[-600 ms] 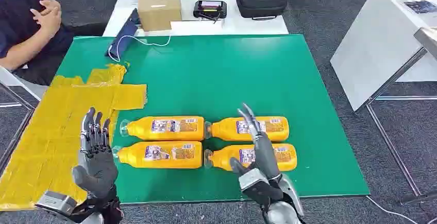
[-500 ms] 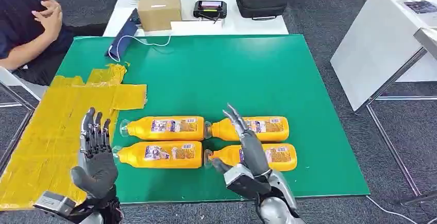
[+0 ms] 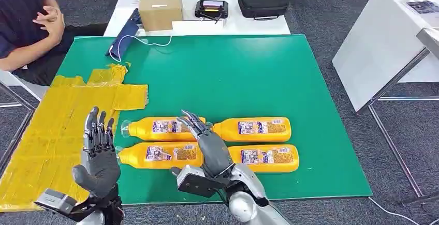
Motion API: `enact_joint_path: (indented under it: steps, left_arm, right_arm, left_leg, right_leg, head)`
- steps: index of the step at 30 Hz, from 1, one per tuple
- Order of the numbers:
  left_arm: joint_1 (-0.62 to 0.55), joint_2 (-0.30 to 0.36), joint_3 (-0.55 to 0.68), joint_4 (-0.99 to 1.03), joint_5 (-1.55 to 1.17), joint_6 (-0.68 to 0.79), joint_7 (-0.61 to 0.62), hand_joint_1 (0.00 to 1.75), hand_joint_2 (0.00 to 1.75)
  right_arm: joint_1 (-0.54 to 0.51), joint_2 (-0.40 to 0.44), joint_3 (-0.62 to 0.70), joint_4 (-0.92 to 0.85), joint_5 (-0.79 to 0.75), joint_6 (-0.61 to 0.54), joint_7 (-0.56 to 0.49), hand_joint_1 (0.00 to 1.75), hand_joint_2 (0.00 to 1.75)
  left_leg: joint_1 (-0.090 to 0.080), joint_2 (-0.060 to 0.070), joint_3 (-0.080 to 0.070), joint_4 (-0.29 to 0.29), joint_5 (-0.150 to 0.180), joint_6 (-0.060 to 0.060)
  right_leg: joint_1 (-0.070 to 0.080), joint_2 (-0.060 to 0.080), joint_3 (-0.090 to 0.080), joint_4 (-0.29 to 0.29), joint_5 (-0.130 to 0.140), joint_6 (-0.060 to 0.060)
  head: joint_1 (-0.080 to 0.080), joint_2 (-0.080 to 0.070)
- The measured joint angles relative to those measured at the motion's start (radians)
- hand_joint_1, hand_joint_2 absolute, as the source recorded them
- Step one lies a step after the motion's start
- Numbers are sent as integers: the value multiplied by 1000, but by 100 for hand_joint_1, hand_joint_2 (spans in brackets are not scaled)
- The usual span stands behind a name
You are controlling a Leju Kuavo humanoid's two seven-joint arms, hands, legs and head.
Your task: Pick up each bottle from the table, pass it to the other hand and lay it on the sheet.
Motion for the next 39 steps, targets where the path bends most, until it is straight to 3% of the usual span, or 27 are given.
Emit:
enact_joint_path:
  steps: [2,6,13,14,17,20,24,32,39]
  left_arm:
    - [0,0,2,0,0,-5,0,0,0]
    - [-1,0,3,0,13,-25,-3,0,0]
    - [9,2,6,-8,27,-13,-8,0,0]
    - [17,2,12,-16,27,-11,-9,0,0]
    - [40,2,24,-40,30,-37,-9,0,0]
    - [61,-5,26,-74,24,-29,-9,0,0]
    - [78,-6,26,-106,17,-11,-9,0,0]
    - [85,-9,28,-119,17,6,-9,0,0]
    - [85,-10,28,-120,17,6,-8,0,0]
  right_arm:
    - [3,0,2,2,-26,-22,-28,0,0]
    - [41,-8,-2,-55,-206,-48,-252,0,0]
    - [88,-25,-29,-145,-375,-32,-310,0,0]
    - [97,-30,-37,-162,-389,-24,-296,0,175]
    - [145,-67,-77,-221,-335,4,-244,0,175]
    - [249,-152,-138,-300,-198,24,-212,0,175]
    - [353,-241,-219,-387,-140,37,-200,0,175]
    - [429,-377,-284,-489,-51,47,-114,0,175]
    - [437,-413,-306,-504,-43,53,-108,0,175]
  left_leg:
    - [0,0,0,0,0,0]
    - [0,0,0,0,0,0]
    - [0,0,0,0,0,0]
    - [0,1,0,0,0,0]
    - [0,-1,0,0,0,0]
    - [-1,-2,-2,0,-1,1]
    - [-3,-1,-3,0,-2,1]
    - [-3,-1,-2,0,-2,2]
    - [-3,-1,-2,0,-1,2]
  right_leg:
    - [0,0,0,0,0,0]
    - [0,0,-1,0,0,0]
    - [0,0,-1,0,0,0]
    - [0,1,-1,0,0,0]
    - [0,-2,-2,0,-1,0]
    - [-1,-4,-1,-1,-1,0]
    - [-3,-3,-3,-1,0,1]
    - [-3,-2,-2,-1,0,1]
    - [-3,-2,-2,-1,0,1]
  head:
    - [0,0]
    - [0,0]
    - [0,0]
    - [0,0]
    - [0,0]
    - [0,0]
    - [0,0]
    - [0,0]
    - [0,0]
